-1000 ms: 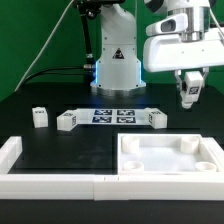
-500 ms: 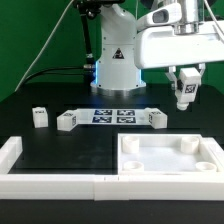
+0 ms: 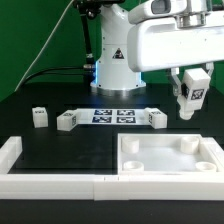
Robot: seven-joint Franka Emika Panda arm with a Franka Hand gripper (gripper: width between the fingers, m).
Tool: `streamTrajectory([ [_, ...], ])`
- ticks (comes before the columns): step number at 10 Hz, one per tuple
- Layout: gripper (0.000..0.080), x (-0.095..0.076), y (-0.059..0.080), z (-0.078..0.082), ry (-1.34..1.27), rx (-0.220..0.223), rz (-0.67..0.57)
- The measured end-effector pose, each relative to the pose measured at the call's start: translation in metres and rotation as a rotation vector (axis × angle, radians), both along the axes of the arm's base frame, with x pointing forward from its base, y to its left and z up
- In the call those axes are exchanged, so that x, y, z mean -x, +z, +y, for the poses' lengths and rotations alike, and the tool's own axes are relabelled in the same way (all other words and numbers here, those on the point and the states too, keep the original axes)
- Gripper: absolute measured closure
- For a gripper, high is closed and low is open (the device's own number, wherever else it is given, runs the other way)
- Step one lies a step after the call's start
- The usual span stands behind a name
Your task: Assemble one leg
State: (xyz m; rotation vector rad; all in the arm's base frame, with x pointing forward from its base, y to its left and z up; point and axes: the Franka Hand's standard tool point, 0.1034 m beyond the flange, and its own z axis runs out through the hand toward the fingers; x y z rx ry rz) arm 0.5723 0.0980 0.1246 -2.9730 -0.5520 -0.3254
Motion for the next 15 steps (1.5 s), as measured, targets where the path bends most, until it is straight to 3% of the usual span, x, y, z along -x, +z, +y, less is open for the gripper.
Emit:
streamTrajectory([
  [1,0.0511,-0.011,-0.005,-0.006,-0.013,-0.007,0.004],
  [4,0.0511,-0.010,-0.006,-0.006,-0.013,-0.006,0.003],
  [7,0.0511,-0.016,-0.004,-0.010,-0.020,-0.004,-0.077],
  [8,0.0511,-0.013,-0.006,-0.012,-0.050,-0.010,-0.164],
  [9,0.0511,-0.011,-0.011,-0.006,-0.053,-0.017,-0.157],
  [13,0.0511,-0.038,-0.015,0.013,-0.084,-0.052,-0.227],
  [15,0.0511,-0.050,-0.019,0.011,-0.089,-0.056,-0.257],
])
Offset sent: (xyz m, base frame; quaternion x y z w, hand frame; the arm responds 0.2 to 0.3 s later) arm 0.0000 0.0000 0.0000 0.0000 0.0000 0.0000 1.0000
